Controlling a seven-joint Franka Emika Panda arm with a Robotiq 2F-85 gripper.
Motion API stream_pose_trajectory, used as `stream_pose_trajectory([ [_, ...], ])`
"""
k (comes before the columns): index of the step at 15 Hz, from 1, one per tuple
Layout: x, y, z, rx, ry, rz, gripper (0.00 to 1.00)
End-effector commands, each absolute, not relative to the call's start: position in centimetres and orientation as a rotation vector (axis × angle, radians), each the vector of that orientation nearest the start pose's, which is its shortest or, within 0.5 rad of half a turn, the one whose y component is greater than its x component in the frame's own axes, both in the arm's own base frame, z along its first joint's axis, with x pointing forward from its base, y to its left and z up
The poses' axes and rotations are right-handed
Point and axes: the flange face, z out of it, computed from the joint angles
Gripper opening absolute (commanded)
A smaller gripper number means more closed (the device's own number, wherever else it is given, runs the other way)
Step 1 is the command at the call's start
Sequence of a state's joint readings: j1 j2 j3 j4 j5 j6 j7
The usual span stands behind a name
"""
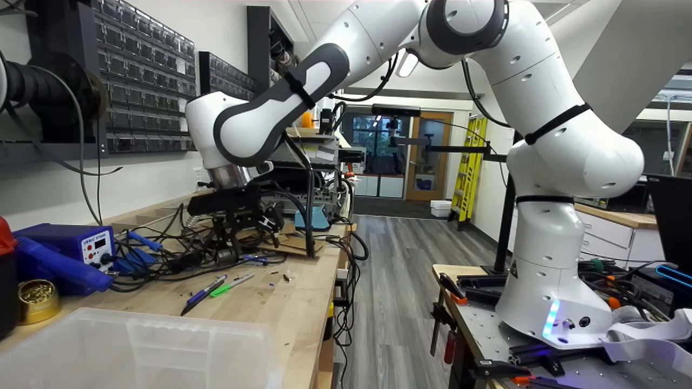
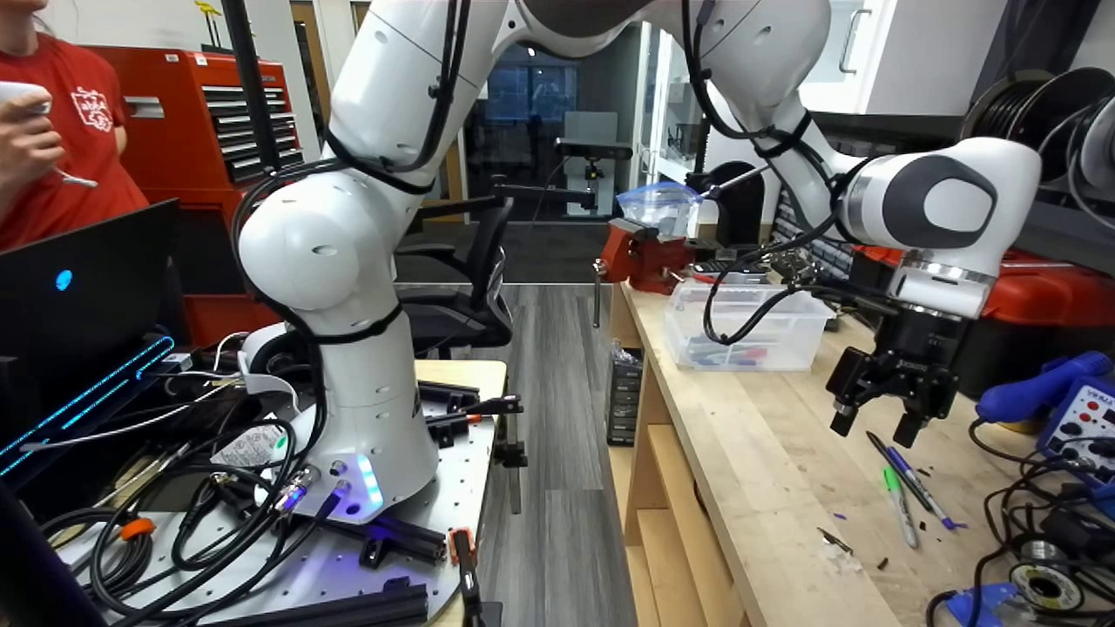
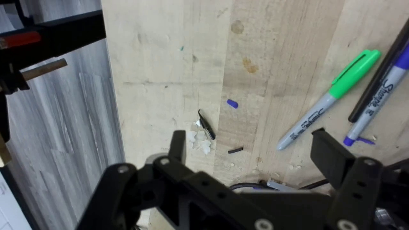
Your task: Pick up the green pen and put it in the clear container on the left
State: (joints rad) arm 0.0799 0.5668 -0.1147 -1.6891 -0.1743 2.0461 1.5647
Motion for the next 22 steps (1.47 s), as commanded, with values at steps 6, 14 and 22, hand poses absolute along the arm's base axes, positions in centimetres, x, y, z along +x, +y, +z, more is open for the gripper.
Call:
stream_pose_trajectory([
  [6, 66.8, -6.1, 24.2, -2.11, 2.516, -0.068, 1.0],
  [14, 68.0, -6.7, 21.3, -1.945, 2.595, -0.15, 1.0],
  [22, 68.3, -8.2, 18.9, -1.842, 2.688, -0.164, 1.0],
])
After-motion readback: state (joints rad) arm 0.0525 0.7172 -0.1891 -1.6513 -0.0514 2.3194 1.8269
